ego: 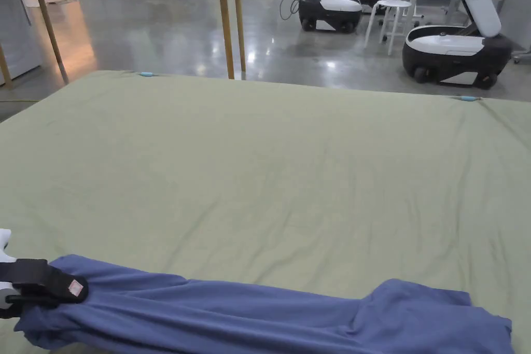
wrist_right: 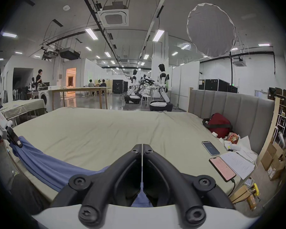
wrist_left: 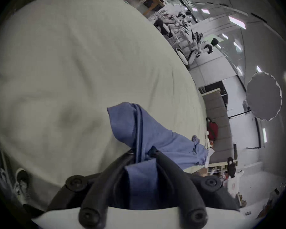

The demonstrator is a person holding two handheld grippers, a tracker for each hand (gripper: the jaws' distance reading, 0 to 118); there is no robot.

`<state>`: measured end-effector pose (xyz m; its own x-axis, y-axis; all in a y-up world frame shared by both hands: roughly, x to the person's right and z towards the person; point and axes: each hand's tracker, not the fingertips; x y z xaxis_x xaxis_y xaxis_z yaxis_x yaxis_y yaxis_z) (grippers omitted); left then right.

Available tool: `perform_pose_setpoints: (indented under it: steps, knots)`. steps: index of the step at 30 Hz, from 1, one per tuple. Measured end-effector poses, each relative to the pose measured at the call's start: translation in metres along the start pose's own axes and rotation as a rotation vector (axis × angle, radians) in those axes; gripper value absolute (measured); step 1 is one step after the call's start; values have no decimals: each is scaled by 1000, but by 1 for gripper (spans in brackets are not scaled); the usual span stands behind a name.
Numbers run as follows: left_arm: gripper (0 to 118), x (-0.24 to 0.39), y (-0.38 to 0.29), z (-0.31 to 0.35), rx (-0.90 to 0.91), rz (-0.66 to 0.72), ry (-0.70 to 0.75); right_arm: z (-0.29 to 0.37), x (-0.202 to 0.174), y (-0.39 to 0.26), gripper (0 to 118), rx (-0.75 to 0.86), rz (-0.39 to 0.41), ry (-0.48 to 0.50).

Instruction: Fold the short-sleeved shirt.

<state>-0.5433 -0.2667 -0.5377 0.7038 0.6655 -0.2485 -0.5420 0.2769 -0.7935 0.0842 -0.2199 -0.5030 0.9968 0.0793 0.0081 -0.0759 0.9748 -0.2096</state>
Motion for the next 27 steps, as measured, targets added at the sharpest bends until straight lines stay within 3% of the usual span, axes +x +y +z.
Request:
perform_pose_setpoints:
  steps: [4, 11, 16, 22, 23, 24, 25, 27]
  knots:
    - [7, 20, -1, 7, 20, -17, -1, 0, -4, 0, 2, 3, -14, 19]
    - [7, 134, -13, -17, 27, -268, -53, 8, -6, 1, 2, 8, 9, 23]
    - [7, 196, -33, -75, -51, -309, -55, 10, 2, -1, 2, 0, -1, 15]
    - [8, 219, -61, -168, -205, -303, -45, 13, 11, -9, 2, -24, -9, 6]
    - [16, 221, -67, -184, -204, -315, -32, 13, 12, -10, 2, -30, -9, 4]
    - [36, 223, -71, -198, -212, -351, 15, 14, 13, -12, 2, -37, -8, 1]
    - [75, 221, -73, -212, -219, -352, 19, 14, 15, -13, 2, -43, -8, -5]
    - [100, 220, -77, -229, -221, -359, 14, 15, 19, -16, 2, -54, -14, -12]
